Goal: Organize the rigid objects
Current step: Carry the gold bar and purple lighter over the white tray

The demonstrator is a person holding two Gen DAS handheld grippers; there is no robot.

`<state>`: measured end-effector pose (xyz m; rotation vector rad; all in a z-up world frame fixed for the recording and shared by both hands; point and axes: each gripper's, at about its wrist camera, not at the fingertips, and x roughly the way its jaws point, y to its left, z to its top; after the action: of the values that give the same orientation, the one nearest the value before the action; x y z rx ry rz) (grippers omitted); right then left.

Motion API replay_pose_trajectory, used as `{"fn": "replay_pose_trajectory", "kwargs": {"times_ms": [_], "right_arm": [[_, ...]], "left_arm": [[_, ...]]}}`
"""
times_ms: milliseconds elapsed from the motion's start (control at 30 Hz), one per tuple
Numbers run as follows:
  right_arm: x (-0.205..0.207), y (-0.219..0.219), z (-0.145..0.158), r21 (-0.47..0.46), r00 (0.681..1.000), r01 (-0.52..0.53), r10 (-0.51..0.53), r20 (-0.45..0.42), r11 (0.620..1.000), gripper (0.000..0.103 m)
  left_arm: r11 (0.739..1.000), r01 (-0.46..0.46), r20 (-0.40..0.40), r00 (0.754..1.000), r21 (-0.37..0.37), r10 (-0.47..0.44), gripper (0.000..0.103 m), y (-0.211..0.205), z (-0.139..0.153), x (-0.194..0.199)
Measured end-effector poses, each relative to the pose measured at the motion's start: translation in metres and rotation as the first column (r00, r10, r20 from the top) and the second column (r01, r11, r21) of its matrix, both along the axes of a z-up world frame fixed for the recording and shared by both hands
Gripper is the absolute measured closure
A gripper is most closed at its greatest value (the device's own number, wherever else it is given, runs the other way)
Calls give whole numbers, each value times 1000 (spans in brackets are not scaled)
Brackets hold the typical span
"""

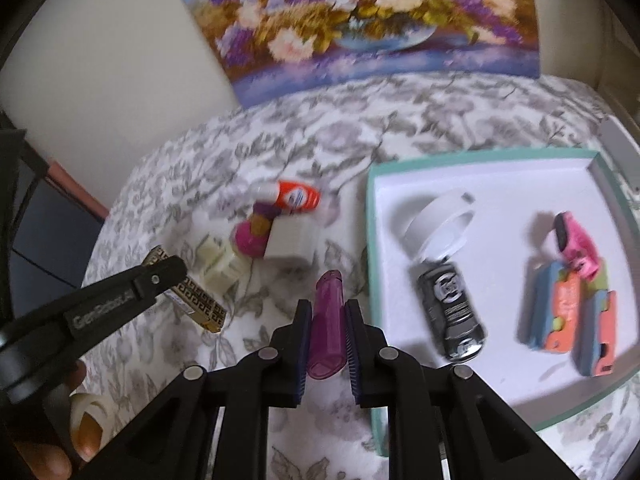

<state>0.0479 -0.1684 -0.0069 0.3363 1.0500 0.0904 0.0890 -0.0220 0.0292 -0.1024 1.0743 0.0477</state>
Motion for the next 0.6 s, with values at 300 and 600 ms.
{"fn": "replay_pose_trajectory", "kwargs": {"times_ms": [300,600], "right_arm": [[-3,-44,19,-8,992,119,-119,30,993,85],[-5,-96,14,1,972,235,-235,-2,972,85]], "left_arm": [[998,67,59,996,3,-67,87,-35,28,-3],[974,225,72,972,-18,-223,87,-103,26,-9]]}}
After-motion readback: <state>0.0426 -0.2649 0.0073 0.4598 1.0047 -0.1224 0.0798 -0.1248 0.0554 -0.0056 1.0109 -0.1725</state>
